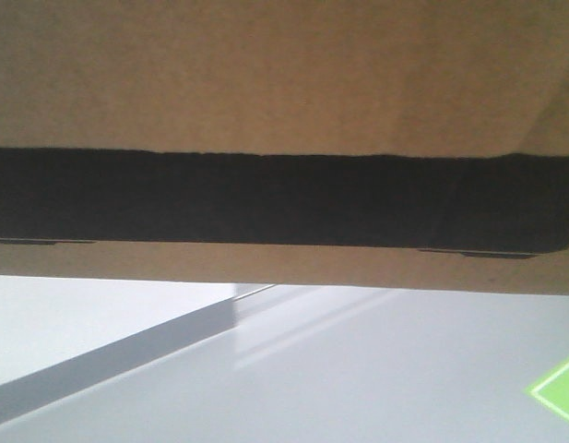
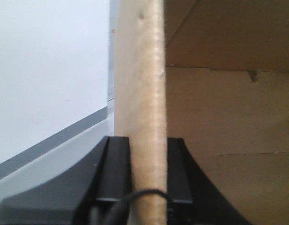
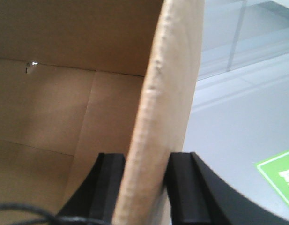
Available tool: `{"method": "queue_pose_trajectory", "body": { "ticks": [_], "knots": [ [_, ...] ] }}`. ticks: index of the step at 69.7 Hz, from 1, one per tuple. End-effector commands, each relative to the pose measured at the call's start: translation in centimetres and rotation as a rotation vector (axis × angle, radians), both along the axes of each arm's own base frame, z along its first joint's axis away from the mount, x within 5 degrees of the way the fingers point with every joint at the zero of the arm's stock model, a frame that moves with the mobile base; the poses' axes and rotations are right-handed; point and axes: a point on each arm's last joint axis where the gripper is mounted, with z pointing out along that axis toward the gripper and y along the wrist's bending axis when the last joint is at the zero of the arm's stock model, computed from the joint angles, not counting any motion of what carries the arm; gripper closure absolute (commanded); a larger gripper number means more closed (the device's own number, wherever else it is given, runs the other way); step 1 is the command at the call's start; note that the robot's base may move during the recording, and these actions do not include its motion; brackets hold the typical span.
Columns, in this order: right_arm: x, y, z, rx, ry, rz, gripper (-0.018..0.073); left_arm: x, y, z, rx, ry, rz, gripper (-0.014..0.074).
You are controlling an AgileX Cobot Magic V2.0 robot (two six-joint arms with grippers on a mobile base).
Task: Grab box from left shelf to table start
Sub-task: 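Carry the box with both grippers while driving to the white table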
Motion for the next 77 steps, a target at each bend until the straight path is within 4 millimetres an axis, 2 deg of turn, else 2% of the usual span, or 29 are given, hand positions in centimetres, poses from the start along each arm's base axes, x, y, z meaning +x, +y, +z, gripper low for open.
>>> {"method": "queue_pose_trajectory", "body": {
  "ticks": [1, 77],
  "knots": [
    [0.09, 0.08, 2.26, 0.038, -0.163, 0.004, 0.0503, -0.8, -0.56, 2.8, -0.181, -0.156, -0.059, 0.07],
    [0.09, 0.08, 2.26, 0.038, -0.163, 0.004, 0.0503, -0.8, -0.56, 2.8, -0.181, -0.156, -0.059, 0.07]
  ]
}}
